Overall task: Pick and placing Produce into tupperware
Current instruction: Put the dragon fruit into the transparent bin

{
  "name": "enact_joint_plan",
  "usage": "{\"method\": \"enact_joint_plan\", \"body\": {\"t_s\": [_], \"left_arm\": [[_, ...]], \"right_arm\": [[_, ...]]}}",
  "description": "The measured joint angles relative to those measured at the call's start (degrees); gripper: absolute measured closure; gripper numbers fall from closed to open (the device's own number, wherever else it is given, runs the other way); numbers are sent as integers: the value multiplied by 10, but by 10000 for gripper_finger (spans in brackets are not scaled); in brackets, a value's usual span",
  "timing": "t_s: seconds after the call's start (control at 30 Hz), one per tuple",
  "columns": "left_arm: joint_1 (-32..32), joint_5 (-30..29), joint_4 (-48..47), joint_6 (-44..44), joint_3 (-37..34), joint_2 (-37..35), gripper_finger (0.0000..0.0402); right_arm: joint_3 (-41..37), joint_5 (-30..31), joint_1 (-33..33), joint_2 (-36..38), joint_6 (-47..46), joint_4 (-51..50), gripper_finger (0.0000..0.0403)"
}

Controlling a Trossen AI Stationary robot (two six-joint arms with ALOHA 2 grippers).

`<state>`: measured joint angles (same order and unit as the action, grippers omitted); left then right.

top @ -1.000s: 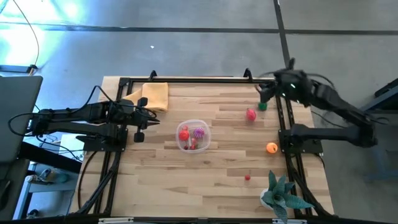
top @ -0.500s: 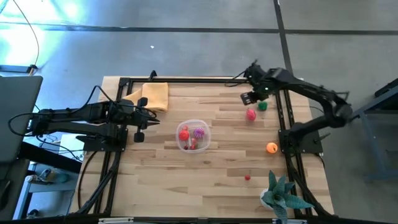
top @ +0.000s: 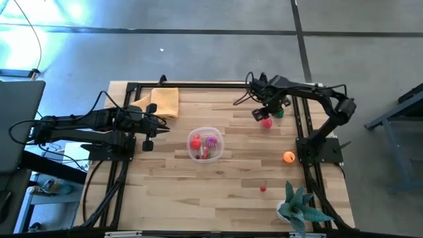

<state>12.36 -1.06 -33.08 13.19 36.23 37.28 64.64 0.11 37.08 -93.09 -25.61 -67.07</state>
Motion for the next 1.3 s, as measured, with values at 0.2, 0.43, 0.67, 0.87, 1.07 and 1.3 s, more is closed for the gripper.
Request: {"method": "enact_joint_plan", "body": {"t_s": [0.2, 0.43, 0.67, 0.87, 1.07, 1.3], "left_arm": [[0, 0, 0, 0, 0, 0, 378], [0, 0, 0, 0, 0, 0, 378], [0, 0, 0, 0, 0, 0, 378], [0, 0, 0, 0, 0, 0, 378], [0, 0, 0, 0, 0, 0, 378], [0, 0, 0, 0, 0, 0, 378]], "right_arm": [[0, 32, -8, 0, -12, 0, 184], [0, 33, -8, -1, -15, 28, 167], [-28, -1, -8, -4, -28, 71, 166], [-102, -9, -9, -4, -44, 129, 166], [-147, 27, -8, -4, -55, 148, 166], [-176, 7, -8, -2, -69, 179, 166]]}}
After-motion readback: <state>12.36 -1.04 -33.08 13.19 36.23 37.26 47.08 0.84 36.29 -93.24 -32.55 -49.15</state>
